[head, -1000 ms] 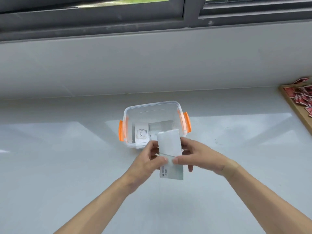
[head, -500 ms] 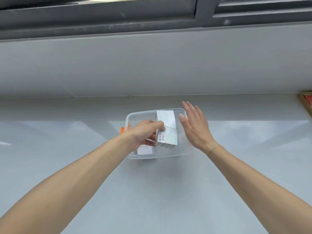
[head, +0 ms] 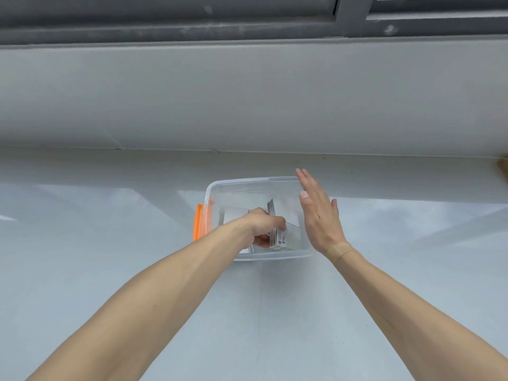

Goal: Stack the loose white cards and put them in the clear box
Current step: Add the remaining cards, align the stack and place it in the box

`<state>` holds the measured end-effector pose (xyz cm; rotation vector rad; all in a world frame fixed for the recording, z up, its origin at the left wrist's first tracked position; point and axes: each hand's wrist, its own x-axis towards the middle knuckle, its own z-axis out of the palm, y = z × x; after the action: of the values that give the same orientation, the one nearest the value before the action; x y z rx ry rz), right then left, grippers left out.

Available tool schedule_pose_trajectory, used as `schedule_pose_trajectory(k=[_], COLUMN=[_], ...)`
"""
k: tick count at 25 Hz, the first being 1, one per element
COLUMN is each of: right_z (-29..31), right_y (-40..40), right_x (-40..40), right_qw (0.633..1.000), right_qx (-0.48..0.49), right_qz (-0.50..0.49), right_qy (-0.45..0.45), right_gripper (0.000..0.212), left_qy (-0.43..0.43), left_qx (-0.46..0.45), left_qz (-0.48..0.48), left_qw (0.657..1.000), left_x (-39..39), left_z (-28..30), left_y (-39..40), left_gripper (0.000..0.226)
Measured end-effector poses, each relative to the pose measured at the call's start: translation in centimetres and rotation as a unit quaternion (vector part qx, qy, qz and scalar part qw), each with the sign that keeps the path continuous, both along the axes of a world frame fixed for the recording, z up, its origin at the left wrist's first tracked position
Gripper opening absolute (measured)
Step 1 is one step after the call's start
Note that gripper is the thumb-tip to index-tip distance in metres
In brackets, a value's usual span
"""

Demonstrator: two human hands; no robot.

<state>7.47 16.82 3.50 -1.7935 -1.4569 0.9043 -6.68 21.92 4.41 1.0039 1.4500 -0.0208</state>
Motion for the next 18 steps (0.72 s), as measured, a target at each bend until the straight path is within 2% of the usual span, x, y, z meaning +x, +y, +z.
schedule_pose_trajectory(k=[5,10,12,16,18], right_z=[0.0,-0.2,-0.3,-0.4,-0.4], right_y=[0.0,0.0,0.0,-0.1,0.0], right_x=[0.0,0.0,0.0,0.0,0.0], right_qw=[1.000,1.000,1.000,1.000,1.000], right_qx=[-0.005,-0.001,0.000,0.000,-0.002], right_qz=[0.009,0.011,0.011,0.007,0.007], right_qy=[-0.009,-0.010,-0.007,-0.010,-0.012], right_gripper=[0.049,0.049,0.048,0.049,0.050], left_qy=[0.001,0.045,0.074,0.133,0.146], left_qx=[0.019,0.046,0.073,0.108,0.111], left_qz=[0.007,-0.017,-0.056,-0.116,-0.119], left_qw=[1.000,0.998,0.993,0.978,0.976], left_x=[0.7,1.1,1.2,1.4,1.5], left_z=[-1.3,-2.1,-2.3,-2.0,-2.1], left_y=[-0.5,-0.7,-0.7,-0.7,-0.8], left_gripper=[0.006,0.024,0.025,0.007,0.010])
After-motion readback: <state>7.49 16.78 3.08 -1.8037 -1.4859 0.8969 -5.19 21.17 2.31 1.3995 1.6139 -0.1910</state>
